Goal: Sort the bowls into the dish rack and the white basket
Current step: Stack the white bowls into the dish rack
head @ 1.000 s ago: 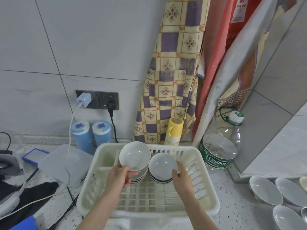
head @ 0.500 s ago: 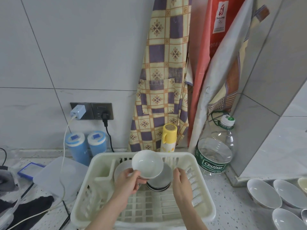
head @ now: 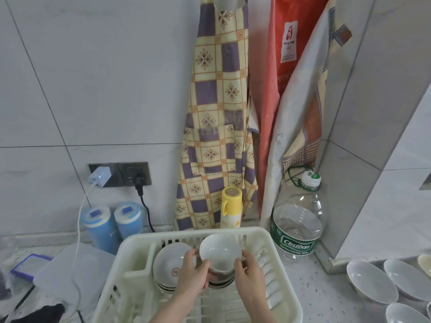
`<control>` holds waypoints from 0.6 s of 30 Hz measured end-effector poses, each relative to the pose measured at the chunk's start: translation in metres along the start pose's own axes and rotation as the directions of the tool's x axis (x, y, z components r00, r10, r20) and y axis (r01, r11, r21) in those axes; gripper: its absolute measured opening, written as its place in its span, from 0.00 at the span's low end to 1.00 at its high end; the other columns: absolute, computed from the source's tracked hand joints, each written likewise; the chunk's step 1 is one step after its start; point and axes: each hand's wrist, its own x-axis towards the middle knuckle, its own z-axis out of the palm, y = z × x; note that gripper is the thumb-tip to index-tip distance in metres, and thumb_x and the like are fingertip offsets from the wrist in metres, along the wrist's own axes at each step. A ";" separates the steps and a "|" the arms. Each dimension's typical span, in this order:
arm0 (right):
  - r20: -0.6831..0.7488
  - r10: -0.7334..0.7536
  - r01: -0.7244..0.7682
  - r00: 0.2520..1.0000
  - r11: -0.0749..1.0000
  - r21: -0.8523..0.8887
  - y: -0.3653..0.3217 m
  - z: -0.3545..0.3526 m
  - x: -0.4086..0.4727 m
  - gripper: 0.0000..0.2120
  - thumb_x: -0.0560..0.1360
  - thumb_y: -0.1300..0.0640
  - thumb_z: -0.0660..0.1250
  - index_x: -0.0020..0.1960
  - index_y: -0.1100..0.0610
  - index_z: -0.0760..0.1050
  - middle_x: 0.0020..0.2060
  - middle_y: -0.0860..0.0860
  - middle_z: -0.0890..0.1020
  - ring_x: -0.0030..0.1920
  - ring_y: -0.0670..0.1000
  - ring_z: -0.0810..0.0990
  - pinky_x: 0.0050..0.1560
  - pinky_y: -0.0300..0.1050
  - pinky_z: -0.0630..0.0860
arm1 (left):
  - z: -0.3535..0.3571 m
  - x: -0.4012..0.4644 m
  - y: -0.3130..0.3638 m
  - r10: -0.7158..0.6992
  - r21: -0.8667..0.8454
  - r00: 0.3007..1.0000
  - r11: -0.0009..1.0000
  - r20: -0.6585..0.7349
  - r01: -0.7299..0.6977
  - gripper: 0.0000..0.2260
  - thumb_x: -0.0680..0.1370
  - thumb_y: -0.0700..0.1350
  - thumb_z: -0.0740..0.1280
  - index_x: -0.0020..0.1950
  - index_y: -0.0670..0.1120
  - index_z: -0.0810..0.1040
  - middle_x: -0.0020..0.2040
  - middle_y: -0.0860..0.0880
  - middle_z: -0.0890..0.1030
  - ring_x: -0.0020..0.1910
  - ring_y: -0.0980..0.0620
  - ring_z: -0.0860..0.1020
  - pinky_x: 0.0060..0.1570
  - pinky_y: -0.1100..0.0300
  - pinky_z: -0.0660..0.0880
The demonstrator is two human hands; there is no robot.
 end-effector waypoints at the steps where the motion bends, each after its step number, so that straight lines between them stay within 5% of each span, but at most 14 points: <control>1: -0.005 0.003 -0.003 1.000 1.000 -0.002 0.000 0.000 0.000 0.15 0.78 0.53 0.61 0.65 0.50 0.73 0.39 0.47 0.82 0.43 0.50 0.79 0.44 0.46 0.73 | 0.001 0.001 -0.002 0.008 0.004 1.000 1.000 -0.001 -0.008 0.08 0.78 0.41 0.63 0.54 0.53 0.71 0.36 0.39 0.85 0.19 0.55 0.69 0.24 0.63 0.66; 8: 0.027 -0.009 0.009 1.000 1.000 -0.021 -0.001 0.000 -0.001 0.18 0.80 0.53 0.59 0.69 0.53 0.71 0.42 0.48 0.82 0.46 0.52 0.79 0.47 0.46 0.73 | -0.002 0.008 -0.004 0.038 0.143 0.999 0.989 -0.017 -0.035 0.09 0.80 0.42 0.62 0.59 0.51 0.69 0.37 0.46 0.85 0.25 0.57 0.72 0.31 0.61 0.68; 11: 0.029 -0.028 0.029 0.999 0.999 -0.016 -0.002 -0.001 -0.001 0.17 0.81 0.55 0.59 0.69 0.54 0.72 0.39 0.47 0.81 0.43 0.50 0.78 0.43 0.44 0.71 | -0.004 0.007 -0.001 0.014 0.158 1.000 0.987 -0.005 -0.013 0.07 0.80 0.40 0.61 0.56 0.50 0.70 0.28 0.50 0.82 0.18 0.61 0.70 0.25 0.62 0.64; 15: 0.035 -0.050 0.050 0.998 0.999 -0.016 -0.004 -0.002 -0.002 0.14 0.81 0.55 0.59 0.66 0.52 0.74 0.36 0.47 0.80 0.38 0.44 0.77 0.36 0.36 0.69 | -0.005 0.006 0.001 -0.005 0.178 1.000 0.984 0.006 0.004 0.07 0.80 0.39 0.60 0.56 0.49 0.71 0.30 0.49 0.82 0.20 0.58 0.68 0.23 0.64 0.63; 18: 0.045 -0.060 0.061 0.997 0.998 -0.024 -0.004 -0.002 -0.003 0.13 0.81 0.55 0.58 0.63 0.52 0.75 0.36 0.48 0.79 0.38 0.46 0.76 0.39 0.40 0.70 | -0.007 0.004 0.002 0.011 0.199 0.999 0.980 0.030 -0.017 0.07 0.80 0.39 0.60 0.54 0.51 0.71 0.31 0.49 0.82 0.18 0.60 0.68 0.21 0.65 0.63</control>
